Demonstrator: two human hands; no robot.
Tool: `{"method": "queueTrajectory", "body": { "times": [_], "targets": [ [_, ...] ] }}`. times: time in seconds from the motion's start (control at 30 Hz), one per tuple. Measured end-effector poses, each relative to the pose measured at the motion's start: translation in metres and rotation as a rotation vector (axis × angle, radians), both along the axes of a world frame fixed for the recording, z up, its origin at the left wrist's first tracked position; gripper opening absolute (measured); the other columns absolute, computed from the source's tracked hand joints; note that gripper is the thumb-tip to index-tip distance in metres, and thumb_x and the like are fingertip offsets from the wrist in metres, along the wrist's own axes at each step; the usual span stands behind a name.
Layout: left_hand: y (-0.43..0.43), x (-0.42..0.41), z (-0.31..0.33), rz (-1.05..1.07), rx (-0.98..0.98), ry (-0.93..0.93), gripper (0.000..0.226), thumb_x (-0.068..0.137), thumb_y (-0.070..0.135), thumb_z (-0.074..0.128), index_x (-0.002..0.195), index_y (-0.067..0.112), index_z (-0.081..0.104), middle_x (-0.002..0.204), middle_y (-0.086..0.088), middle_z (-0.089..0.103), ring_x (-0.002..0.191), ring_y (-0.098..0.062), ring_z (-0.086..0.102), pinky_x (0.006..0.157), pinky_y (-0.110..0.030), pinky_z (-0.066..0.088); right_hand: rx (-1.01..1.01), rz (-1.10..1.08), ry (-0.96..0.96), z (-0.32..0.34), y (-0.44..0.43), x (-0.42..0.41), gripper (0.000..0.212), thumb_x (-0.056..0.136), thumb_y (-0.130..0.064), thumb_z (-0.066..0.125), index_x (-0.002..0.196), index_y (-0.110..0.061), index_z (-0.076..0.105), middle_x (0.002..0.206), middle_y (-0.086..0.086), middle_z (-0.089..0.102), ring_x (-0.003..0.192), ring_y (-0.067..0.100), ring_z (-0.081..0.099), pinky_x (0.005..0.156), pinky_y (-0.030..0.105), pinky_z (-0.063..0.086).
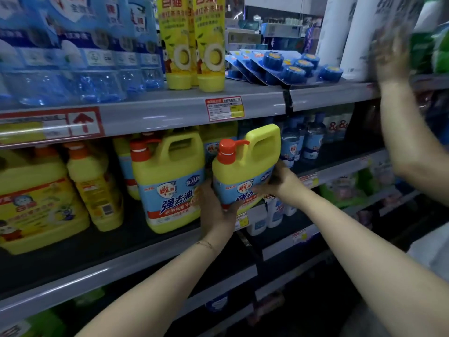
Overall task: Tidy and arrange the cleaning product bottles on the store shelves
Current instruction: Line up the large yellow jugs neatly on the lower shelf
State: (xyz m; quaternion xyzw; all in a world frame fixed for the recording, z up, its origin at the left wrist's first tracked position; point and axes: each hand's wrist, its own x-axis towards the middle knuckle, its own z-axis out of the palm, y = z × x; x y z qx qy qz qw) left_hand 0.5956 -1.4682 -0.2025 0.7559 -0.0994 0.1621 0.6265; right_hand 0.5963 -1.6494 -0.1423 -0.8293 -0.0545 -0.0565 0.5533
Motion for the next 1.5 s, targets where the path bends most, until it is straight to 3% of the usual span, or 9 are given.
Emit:
{"method": "queueTrajectory", "body": {
  "times": [0.1,0.27,0.53,0.67,0.87,1.03,1.17,1.37,1.5],
  "targets": [
    [-0.013,0.008,0.002,0.053,0.066,0.022,0.078,0.078,0.017,0.078,0.14,0.018,0.03,0.14,-0.003,0.044,0.13,-0.019,0.044,0.105,-0.034,0.041,-0.031,-0.051,-0.026,-0.009,0.002,0.012,0.104,0.05,-0.041,0.092,0.135,-0.023,0.033,0.128,-0.007,0.057,0.117,0.013,0.056,0.095,0.036,0.051],
    [-0.023,0.018,0.003,0.123,0.242,-0.043,0.072,0.08,0.014,0.074,0.137,0.01,0.03,0.138,-0.011,0.041,0.13,-0.029,0.039,0.106,-0.045,0.039,0.079,-0.075,-0.082,-0.021,0.012,0.027,0.099,0.061,0.004,0.085,0.139,-0.014,0.027,0.13,-0.004,0.051,0.12,0.013,0.053,0.087,0.022,0.053],
    [-0.024,0.025,0.012,0.154,0.354,0.007,0.088,0.091,0.004,0.056,0.15,0.003,-0.01,0.158,-0.015,0.003,0.147,-0.027,0.008,0.119,-0.042,0.017,-0.134,-0.204,-0.105,-0.042,0.04,0.036,0.118,0.076,-0.031,0.079,0.151,-0.014,-0.01,0.154,0.004,0.016,0.138,0.014,0.025,0.108,0.03,0.028],
    [-0.013,0.013,0.022,0.113,0.52,0.065,0.08,0.095,0.007,0.048,0.151,0.006,-0.009,0.16,-0.011,0.003,0.147,-0.026,0.013,0.118,-0.036,0.021,-0.2,-0.226,-0.149,-0.048,0.053,0.04,0.104,0.078,-0.032,0.076,0.152,-0.009,0.006,0.151,0.01,0.025,0.137,0.023,0.028,0.108,0.034,0.03],
    [0.04,-0.028,0.021,-0.083,0.673,-0.206,0.037,0.09,0.006,0.053,0.126,0.017,0.055,0.137,-0.004,0.05,0.125,-0.019,0.047,0.098,-0.015,0.031,-0.225,-0.307,-0.194,-0.057,0.074,0.047,0.076,0.079,-0.019,0.074,0.138,-0.006,0.028,0.134,0.012,0.038,0.122,0.026,0.042,0.096,0.029,0.036],
    [0.097,-0.032,0.015,0.034,0.684,-0.134,0.033,0.092,0.011,0.054,0.125,0.014,0.054,0.128,-0.001,0.049,0.115,-0.015,0.049,0.09,-0.01,0.031,-0.218,-0.315,-0.158,-0.058,0.092,0.053,0.086,0.079,-0.015,0.075,0.145,-0.007,0.021,0.141,0.015,0.034,0.126,0.03,0.043,0.102,0.031,0.035],
    [0.127,-0.037,0.011,0.054,0.692,-0.148,0.032,0.091,0.009,0.056,0.123,0.011,0.055,0.122,-0.005,0.054,0.107,-0.02,0.057,0.087,-0.03,0.051,-0.197,-0.29,-0.133,-0.057,0.1,0.049,0.071,0.086,-0.009,0.067,0.143,-0.012,0.026,0.143,0.015,0.037,0.128,0.03,0.041,0.102,0.029,0.032],
    [0.158,-0.04,0.008,0.086,0.672,-0.15,0.03,0.088,0.009,0.06,0.117,0.014,0.058,0.112,-0.004,0.06,0.094,-0.017,0.061,0.076,-0.033,0.054,-0.415,-0.314,-0.479,-0.049,0.131,0.01,0.022,0.089,-0.019,0.062,0.103,-0.005,0.055,0.102,0.011,0.057,0.093,0.031,0.056,0.07,0.031,0.043],
    [0.183,-0.041,0.009,0.094,0.648,-0.132,0.027,0.087,0.009,0.06,0.113,0.016,0.058,0.105,-0.002,0.061,0.09,-0.016,0.06,0.077,-0.036,0.054,-0.542,-0.157,-0.723,-0.033,0.164,-0.02,0.023,0.084,-0.025,0.052,0.09,-0.005,0.061,0.088,0.01,0.06,0.079,0.03,0.059,0.065,0.026,0.042]
  ]
}}
